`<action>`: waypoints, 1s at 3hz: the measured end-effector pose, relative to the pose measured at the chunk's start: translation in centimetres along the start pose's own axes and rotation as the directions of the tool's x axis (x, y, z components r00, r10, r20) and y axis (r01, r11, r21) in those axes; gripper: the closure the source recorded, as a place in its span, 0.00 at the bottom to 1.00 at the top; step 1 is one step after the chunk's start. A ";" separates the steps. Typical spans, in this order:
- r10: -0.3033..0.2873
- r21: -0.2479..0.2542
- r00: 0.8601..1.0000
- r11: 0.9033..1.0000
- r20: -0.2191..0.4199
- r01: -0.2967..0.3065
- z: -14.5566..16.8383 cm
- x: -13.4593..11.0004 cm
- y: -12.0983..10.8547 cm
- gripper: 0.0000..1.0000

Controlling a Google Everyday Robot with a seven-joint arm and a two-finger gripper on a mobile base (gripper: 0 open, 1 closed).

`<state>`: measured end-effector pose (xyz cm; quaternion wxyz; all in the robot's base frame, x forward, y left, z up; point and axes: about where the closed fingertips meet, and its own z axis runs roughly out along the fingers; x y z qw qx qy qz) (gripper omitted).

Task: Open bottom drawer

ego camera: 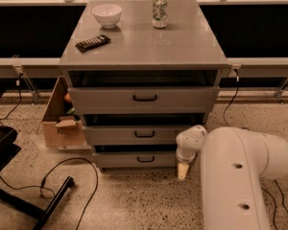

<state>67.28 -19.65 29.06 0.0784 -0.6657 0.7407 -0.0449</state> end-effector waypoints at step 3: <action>-0.062 -0.068 0.998 0.996 0.020 0.063 6.6 -4.9 0.4 0.00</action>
Offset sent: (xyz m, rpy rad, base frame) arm 0.0160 0.0602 -0.0554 0.0082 0.0610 0.1038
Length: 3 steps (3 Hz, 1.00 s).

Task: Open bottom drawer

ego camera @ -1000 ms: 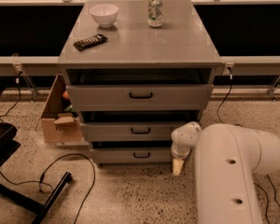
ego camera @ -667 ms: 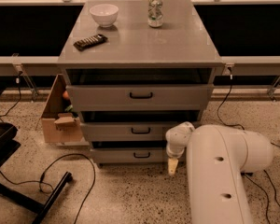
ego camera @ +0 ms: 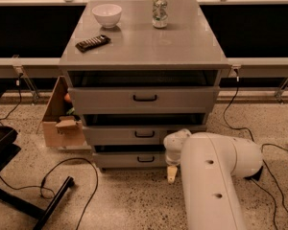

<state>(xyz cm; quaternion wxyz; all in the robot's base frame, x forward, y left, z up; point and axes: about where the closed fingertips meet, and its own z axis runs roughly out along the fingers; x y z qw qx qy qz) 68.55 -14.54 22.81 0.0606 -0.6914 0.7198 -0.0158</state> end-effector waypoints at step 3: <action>0.081 -0.027 0.997 0.996 0.009 -0.081 4.1 0.7 -2.3 0.00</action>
Offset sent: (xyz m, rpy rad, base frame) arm 0.0329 -0.0057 -0.0466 0.0181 0.0473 -0.0813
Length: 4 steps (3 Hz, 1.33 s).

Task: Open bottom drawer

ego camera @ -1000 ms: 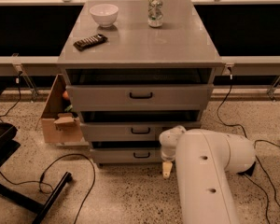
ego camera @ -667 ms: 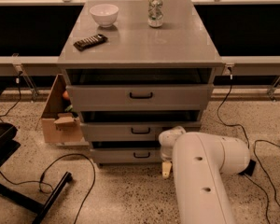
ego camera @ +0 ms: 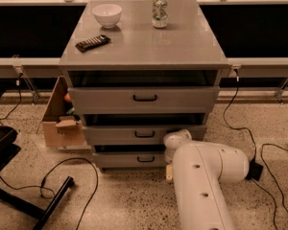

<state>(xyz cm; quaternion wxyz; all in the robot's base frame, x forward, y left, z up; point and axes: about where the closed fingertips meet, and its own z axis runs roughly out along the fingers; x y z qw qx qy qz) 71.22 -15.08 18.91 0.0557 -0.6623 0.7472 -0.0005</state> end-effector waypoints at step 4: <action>0.011 -0.019 0.999 1.000 0.030 -0.011 -0.1 -0.4 0.9 0.65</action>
Offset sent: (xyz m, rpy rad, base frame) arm 0.0222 0.0064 0.0002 0.0307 -0.0093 0.0021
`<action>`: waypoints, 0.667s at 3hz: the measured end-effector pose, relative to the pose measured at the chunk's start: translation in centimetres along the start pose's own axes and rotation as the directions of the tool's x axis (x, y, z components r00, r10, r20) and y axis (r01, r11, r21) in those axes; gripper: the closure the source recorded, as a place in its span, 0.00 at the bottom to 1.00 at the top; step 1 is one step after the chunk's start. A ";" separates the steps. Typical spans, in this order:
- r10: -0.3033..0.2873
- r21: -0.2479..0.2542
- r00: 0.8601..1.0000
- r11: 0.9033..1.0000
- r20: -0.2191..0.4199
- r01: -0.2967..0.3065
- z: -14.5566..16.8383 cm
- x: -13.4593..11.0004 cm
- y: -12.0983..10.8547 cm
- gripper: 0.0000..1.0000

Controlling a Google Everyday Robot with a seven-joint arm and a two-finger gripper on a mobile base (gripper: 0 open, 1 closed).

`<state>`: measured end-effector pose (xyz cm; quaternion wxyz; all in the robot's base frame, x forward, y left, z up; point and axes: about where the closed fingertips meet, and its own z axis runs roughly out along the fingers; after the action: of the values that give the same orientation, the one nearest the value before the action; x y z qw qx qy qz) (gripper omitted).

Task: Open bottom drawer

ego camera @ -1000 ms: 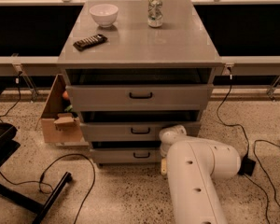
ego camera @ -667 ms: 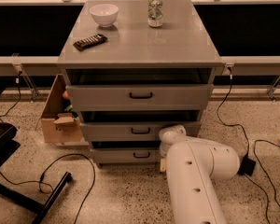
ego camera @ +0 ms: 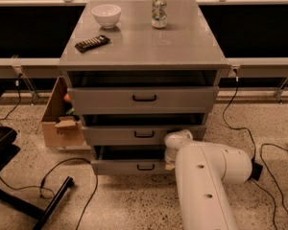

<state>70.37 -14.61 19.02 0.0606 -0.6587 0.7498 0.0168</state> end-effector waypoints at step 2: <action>0.000 0.000 1.000 1.000 0.000 0.000 -0.2 0.0 0.0 0.97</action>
Offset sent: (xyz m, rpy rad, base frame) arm 0.0002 -0.0001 0.0023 0.0000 0.0001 0.0000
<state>70.39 -14.61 19.25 0.0606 -0.6587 0.7498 0.0168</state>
